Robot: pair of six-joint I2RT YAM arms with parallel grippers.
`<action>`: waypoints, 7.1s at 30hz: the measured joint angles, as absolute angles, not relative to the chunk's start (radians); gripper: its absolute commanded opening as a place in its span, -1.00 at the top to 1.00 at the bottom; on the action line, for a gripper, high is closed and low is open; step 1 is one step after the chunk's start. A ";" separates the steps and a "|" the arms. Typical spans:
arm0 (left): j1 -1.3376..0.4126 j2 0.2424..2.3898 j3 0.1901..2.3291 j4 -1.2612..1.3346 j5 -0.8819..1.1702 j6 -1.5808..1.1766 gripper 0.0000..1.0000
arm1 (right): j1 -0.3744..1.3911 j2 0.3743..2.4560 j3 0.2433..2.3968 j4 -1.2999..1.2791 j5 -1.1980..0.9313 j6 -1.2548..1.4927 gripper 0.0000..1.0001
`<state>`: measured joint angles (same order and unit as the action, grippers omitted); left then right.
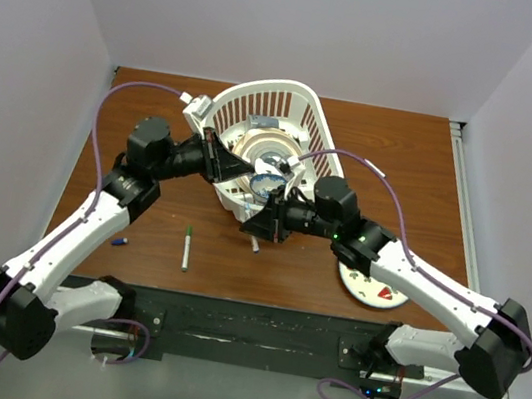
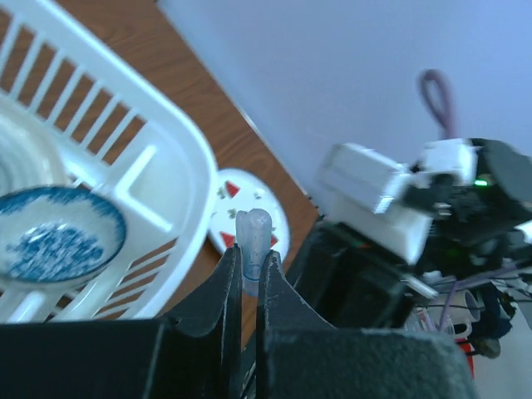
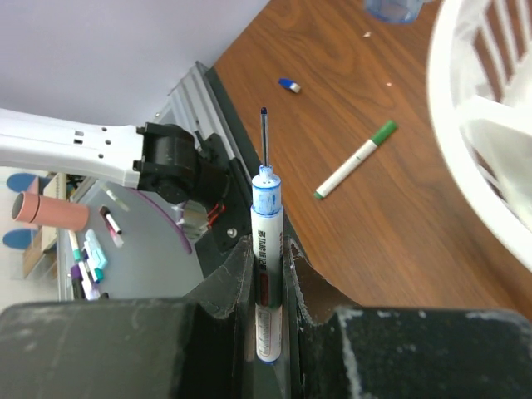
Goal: Insert the pens into the pen caps
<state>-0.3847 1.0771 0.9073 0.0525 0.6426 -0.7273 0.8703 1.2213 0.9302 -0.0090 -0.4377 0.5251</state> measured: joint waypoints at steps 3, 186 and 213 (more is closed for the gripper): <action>-0.411 1.031 0.886 0.152 0.672 -0.774 1.00 | 0.891 1.251 0.927 0.058 -0.435 0.546 1.00; -0.662 1.044 0.404 1.089 0.120 -1.055 1.00 | 0.741 1.363 1.277 -0.346 -0.562 0.315 1.00; -0.714 0.966 0.560 0.796 0.035 -0.959 1.00 | 0.641 1.415 1.350 -0.233 -0.817 0.287 1.00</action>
<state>-0.7136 0.9665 0.5602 0.7956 0.0345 -0.9592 0.6415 1.4151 1.3499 -0.2329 -0.8173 0.2871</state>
